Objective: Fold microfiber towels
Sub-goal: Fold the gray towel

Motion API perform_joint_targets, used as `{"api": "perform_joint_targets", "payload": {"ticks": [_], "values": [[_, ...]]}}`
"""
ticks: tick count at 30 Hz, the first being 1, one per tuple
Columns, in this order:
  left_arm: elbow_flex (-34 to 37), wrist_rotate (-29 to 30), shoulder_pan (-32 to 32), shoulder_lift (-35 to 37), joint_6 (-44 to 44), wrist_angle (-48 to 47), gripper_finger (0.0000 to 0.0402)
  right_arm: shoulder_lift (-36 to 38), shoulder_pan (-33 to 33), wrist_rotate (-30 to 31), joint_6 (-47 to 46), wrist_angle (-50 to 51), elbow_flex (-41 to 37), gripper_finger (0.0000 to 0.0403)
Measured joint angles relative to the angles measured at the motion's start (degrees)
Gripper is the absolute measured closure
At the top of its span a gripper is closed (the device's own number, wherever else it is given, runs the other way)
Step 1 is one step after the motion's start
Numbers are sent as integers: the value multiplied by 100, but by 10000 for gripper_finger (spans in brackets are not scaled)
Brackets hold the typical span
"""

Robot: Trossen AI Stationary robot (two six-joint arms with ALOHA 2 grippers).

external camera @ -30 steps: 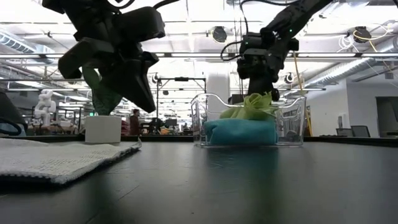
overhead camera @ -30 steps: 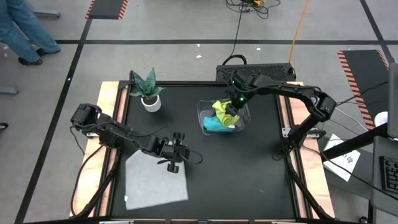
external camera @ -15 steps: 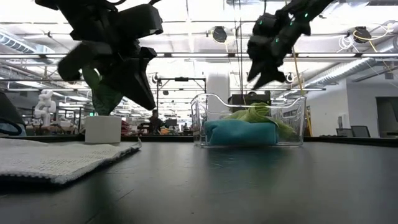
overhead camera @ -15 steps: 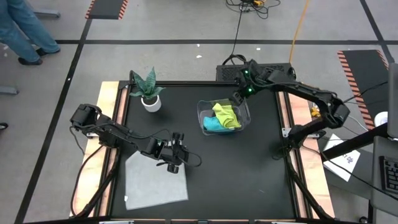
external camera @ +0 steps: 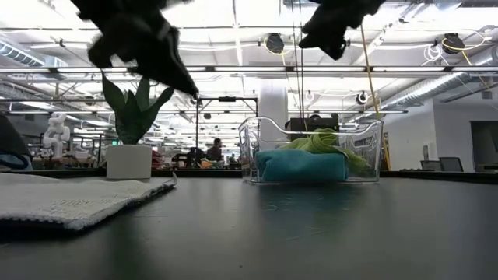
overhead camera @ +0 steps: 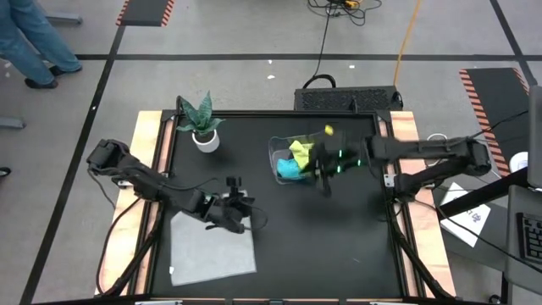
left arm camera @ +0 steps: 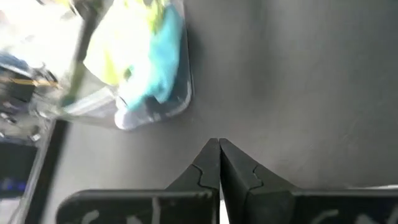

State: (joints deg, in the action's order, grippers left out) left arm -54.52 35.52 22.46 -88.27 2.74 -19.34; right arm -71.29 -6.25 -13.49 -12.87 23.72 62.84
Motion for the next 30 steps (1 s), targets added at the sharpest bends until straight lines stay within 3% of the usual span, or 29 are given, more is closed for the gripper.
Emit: {"api": "perform_joint_targets", "payload": {"ticks": [3, 7, 13, 21, 25, 30], "values": [[0, 456, 304, 293, 0, -10, 390, 1, 769, 638, -136, -312, -471, 297], [2, 1029, 661, 717, -17, -18, 392, 15, 1515, 1075, -251, -1532, -1234, 341], [262, 1106, 1048, 1468, -410, 475, 394, 500, 2064, 1484, 18, -2523, -2006, 396], [1971, 187, 720, 2806, -1524, 2986, 397, 1744, 2161, 1846, 634, -2820, -2730, 397], [2659, -287, 294, 3563, -1571, 3126, 399, 2187, 2158, 1856, 798, -2923, -3084, 397], [3360, -257, 13, 4587, -1417, 3107, 398, 2439, 2158, 2126, 803, -3056, -3482, 397]]}}
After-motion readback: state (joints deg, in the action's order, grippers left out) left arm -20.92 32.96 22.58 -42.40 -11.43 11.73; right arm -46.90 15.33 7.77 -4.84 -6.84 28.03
